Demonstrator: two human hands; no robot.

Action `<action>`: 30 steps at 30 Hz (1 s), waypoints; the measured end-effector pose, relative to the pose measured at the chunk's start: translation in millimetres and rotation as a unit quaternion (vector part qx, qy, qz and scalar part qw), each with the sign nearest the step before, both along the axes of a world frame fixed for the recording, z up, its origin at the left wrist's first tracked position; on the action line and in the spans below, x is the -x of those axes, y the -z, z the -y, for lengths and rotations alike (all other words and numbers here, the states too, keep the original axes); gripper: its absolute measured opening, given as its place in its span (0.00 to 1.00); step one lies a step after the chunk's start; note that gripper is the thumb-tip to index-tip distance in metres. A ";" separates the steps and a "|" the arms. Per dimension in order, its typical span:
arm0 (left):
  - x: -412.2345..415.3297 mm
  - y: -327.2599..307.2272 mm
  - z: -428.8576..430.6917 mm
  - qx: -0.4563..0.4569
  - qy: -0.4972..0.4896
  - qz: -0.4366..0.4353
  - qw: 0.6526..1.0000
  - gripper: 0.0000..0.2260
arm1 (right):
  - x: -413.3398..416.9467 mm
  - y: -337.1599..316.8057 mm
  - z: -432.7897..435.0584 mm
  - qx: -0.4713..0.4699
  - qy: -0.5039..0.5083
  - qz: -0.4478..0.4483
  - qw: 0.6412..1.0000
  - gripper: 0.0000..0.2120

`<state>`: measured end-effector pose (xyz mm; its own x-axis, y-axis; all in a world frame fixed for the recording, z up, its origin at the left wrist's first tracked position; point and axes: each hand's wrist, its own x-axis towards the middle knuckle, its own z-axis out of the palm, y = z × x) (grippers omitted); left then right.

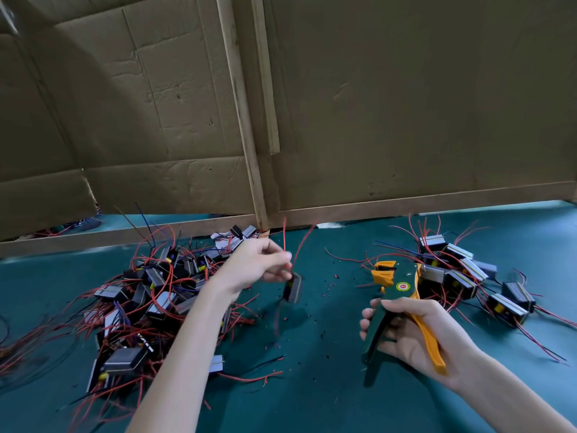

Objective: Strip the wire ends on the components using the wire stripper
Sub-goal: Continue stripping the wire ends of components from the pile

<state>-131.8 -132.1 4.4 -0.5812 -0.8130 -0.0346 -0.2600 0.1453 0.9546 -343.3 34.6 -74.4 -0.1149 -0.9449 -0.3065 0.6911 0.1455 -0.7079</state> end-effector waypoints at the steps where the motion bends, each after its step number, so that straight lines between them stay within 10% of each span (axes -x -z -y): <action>1: 7.0 3.2 -1.2 -0.024 -0.038 -0.048 0.998 0.04 | -0.1 -0.3 -0.2 0.000 -0.001 0.000 1.000 0.15; 8: 26.6 37.6 3.9 -0.114 -0.148 -0.035 0.982 0.09 | -0.3 -0.5 0.6 -0.006 0.000 -0.004 1.000 0.16; 11: 22.1 38.5 7.5 0.039 -0.192 0.087 0.977 0.10 | 1.0 -0.3 0.6 -0.006 -0.002 -0.001 1.000 0.17; 18: 31.1 53.3 -5.7 0.331 0.044 0.244 0.911 0.17 | -2.5 -0.3 0.1 -0.008 -0.016 -0.008 1.000 0.20; 30: 33.3 63.6 -9.1 0.391 0.013 0.168 0.905 0.01 | -7.5 -5.1 -5.6 0.001 -0.039 -0.034 0.999 0.16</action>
<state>-165.2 -123.0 -59.2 -0.6638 -0.6521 0.3663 -0.5041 0.7518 0.4251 -335.8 40.2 -69.3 -0.0616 -0.9523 -0.2987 0.6274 0.1958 -0.7537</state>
